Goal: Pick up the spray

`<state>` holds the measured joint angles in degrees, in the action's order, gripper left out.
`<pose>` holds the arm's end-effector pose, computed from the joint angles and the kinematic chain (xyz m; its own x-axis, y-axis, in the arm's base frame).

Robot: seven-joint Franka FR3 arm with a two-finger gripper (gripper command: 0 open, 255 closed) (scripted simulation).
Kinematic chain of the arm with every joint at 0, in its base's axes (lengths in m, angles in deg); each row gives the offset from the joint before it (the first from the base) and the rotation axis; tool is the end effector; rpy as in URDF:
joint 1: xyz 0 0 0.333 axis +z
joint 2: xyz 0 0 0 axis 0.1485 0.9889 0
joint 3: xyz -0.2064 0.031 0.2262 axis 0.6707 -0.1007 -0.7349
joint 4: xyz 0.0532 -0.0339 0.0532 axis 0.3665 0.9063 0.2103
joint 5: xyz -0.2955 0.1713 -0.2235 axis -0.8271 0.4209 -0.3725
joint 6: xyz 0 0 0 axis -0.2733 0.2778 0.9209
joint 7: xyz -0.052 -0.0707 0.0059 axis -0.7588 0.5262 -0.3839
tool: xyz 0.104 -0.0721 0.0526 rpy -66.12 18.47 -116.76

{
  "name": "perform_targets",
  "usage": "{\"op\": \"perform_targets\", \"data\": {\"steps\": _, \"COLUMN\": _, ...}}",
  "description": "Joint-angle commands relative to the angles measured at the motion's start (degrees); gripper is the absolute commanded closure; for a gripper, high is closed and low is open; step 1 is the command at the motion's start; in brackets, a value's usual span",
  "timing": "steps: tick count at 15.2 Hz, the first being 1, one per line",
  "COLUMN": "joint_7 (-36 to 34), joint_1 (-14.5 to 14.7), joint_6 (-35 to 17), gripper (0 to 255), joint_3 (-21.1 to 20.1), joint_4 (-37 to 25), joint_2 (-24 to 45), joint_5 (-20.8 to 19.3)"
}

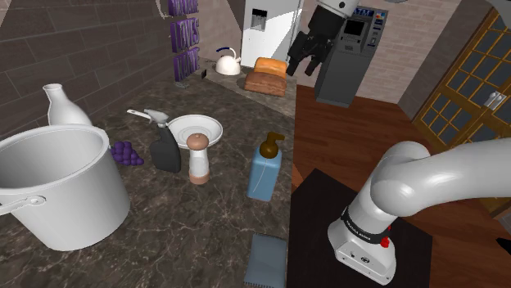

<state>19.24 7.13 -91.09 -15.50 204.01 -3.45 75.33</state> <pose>0.3431 -0.0158 0.5950 0.9691 -0.1605 0.1874 -0.1343 -0.9802 -0.1452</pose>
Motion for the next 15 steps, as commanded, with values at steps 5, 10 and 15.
{"op": "perform_targets", "data": {"steps": 5, "joint_7": 0.02, "joint_1": 2.03, "joint_6": -3.91, "gripper": 0, "joint_3": -2.36, "joint_4": -2.66, "joint_2": 7.55, "joint_5": 0.98}}
{"op": "perform_targets", "data": {"steps": 10, "joint_7": -0.02, "joint_1": 4.16, "joint_6": -7.82, "gripper": 0, "joint_3": -5.30, "joint_4": -7.27, "joint_2": 17.29, "joint_5": 1.63}}
{"op": "perform_targets", "data": {"steps": 15, "joint_7": -0.34, "joint_1": 6.00, "joint_6": -10.58, "gripper": 0, "joint_3": -8.18, "joint_4": -13.22, "joint_2": 27.25, "joint_5": 1.41}}
